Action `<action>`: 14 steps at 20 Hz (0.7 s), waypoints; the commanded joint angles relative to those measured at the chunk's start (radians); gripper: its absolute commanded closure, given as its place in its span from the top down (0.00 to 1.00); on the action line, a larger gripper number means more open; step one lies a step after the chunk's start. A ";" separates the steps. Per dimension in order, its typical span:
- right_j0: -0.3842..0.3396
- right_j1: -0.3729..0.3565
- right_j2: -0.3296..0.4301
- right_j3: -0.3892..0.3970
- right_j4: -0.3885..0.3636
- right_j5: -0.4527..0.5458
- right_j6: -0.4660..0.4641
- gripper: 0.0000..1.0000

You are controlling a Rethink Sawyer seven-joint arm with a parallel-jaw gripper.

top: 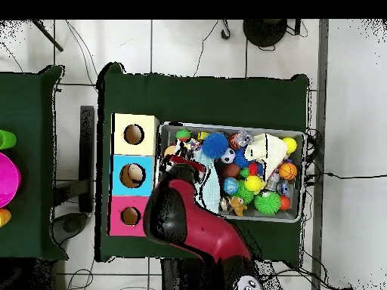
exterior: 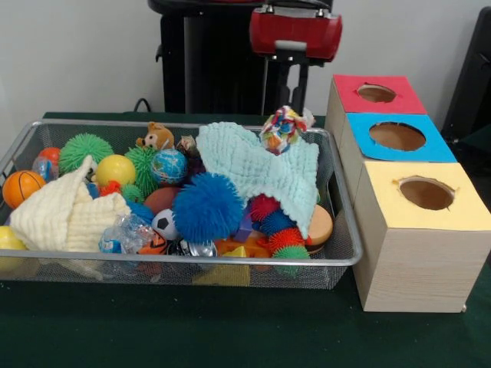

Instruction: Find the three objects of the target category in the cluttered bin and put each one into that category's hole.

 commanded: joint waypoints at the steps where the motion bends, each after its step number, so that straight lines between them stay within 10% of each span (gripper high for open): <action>1: 0.095 0.049 -0.052 -0.024 0.186 0.081 0.288 0.00; 14: 0.332 0.144 -0.114 -0.089 0.440 0.034 0.310 0.00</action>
